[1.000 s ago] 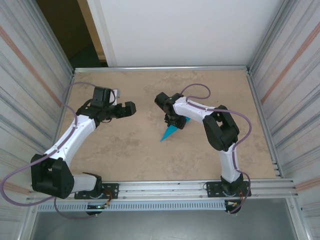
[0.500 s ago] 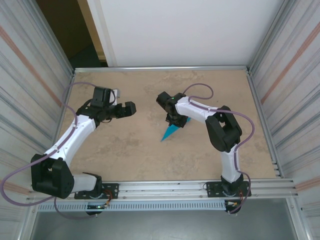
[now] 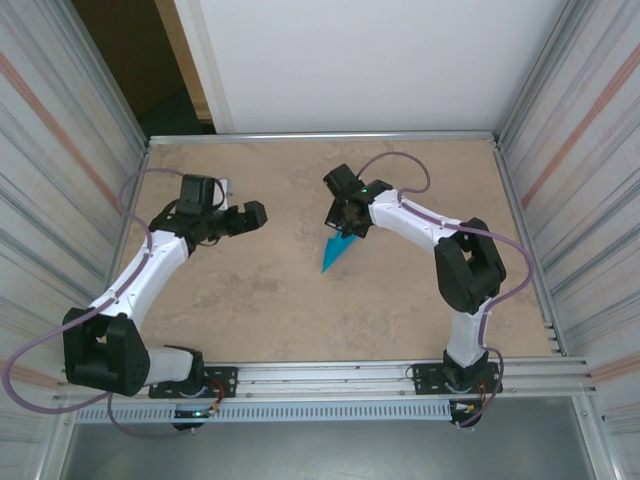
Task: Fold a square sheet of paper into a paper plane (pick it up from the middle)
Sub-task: Turn over the paper plane at the center of the table, then move a paper plane to the center of the table.
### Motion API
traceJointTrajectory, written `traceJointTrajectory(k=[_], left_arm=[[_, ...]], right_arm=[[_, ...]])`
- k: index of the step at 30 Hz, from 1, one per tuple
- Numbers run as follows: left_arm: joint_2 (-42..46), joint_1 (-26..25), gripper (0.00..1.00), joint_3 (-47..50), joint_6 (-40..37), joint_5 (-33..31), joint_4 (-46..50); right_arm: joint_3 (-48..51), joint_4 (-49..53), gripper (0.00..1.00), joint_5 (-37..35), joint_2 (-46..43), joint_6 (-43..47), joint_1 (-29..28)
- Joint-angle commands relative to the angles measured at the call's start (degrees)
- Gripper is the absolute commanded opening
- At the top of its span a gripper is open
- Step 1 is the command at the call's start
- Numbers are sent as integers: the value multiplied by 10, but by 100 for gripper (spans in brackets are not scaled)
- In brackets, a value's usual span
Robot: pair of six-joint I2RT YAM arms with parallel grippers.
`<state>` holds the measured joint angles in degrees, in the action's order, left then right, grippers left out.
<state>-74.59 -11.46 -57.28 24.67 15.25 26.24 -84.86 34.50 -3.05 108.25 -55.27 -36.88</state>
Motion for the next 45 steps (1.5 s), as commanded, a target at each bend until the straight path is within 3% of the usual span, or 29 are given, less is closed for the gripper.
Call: traceJointTrajectory(k=[1, 5, 11, 17, 27, 34, 38, 45], left_arm=[[-4, 21, 99, 18, 39, 25, -27], [-4, 35, 98, 39, 70, 35, -51], [-14, 35, 95, 75, 101, 77, -107], [-39, 20, 93, 111, 133, 114, -164], [-113, -55, 82, 105, 149, 83, -161], [-153, -83, 76, 108, 169, 111, -214], [-192, -104, 70, 73, 171, 136, -227], [-265, -122, 44, 0, 201, 141, -200]], right_arm=[[15, -124, 0, 147, -14, 96, 7], [25, -197, 0, 235, 0, 129, 9], [82, -304, 0, 329, 30, 100, 29], [132, -356, 1, 352, 46, 116, 41], [214, -411, 5, 381, 44, 127, 83], [235, -413, 8, 379, 41, 130, 100], [238, -416, 8, 384, 42, 132, 102], [241, -418, 7, 384, 44, 131, 103]])
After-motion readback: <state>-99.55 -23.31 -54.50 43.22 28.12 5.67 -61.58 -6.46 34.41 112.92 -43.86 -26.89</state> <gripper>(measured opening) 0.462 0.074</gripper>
